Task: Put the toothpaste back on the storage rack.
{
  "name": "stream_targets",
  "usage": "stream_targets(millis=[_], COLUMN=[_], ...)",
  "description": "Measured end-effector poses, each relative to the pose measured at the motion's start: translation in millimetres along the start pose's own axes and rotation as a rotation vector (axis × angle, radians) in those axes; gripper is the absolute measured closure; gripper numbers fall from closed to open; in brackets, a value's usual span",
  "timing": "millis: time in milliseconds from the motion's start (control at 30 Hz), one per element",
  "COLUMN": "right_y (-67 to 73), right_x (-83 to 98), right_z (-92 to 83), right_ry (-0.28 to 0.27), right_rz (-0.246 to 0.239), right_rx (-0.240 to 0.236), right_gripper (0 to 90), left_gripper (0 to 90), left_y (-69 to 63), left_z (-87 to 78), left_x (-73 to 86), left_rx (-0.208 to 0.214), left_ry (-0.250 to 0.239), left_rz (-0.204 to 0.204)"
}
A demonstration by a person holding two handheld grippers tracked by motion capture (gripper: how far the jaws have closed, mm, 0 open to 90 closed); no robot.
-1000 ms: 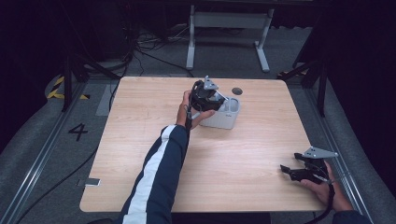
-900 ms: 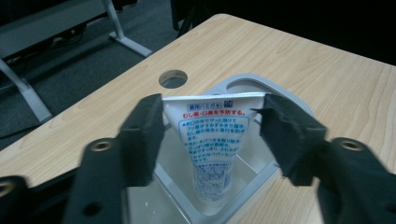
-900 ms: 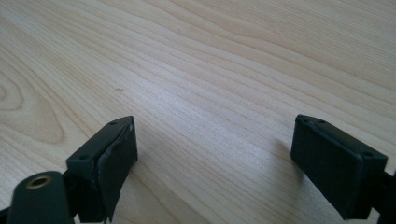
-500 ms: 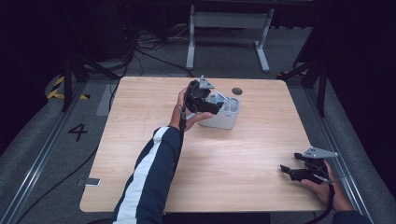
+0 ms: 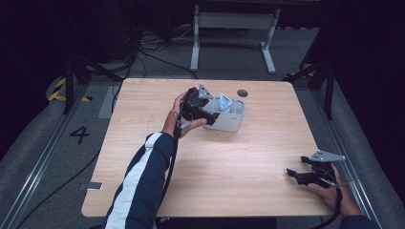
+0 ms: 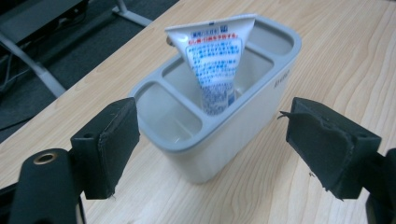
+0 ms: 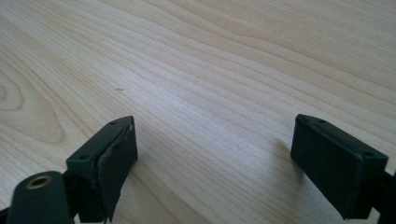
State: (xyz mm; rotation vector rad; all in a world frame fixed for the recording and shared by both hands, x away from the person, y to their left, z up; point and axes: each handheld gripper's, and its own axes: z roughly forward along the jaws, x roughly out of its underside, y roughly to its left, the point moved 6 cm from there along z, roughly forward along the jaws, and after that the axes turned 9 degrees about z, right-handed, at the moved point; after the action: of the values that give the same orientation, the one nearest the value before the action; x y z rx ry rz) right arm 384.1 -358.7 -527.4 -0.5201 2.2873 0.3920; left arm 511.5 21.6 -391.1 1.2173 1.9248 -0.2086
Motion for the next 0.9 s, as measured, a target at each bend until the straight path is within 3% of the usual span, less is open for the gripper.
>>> stream_targets(millis=[133,233,567,900], right_y=[0.0,0.0,0.0,0.0], right_x=[0.0,0.0,0.0,0.0], right_z=[0.0,0.0,0.0,0.0], right_ry=[0.001,0.000,0.000,0.000], right_rz=[0.000,0.000,0.000,0.000], right_rx=[0.000,0.000,0.000,0.000], right_gripper=[14.7,14.6,14.6,14.7], left_gripper=[17.9,17.9,18.5,18.6], left_y=[-2.1,-2.7,-3.6,-15.9], left_z=[-7.5,-11.2,-26.0,-38.8], left_x=[8.6,23.7,50.4,83.4], left_rx=[-0.002,-0.009,-0.019,-0.006], left_ry=[0.006,0.051,0.111,0.175], left_rz=[0.022,0.061,0.104,0.159])
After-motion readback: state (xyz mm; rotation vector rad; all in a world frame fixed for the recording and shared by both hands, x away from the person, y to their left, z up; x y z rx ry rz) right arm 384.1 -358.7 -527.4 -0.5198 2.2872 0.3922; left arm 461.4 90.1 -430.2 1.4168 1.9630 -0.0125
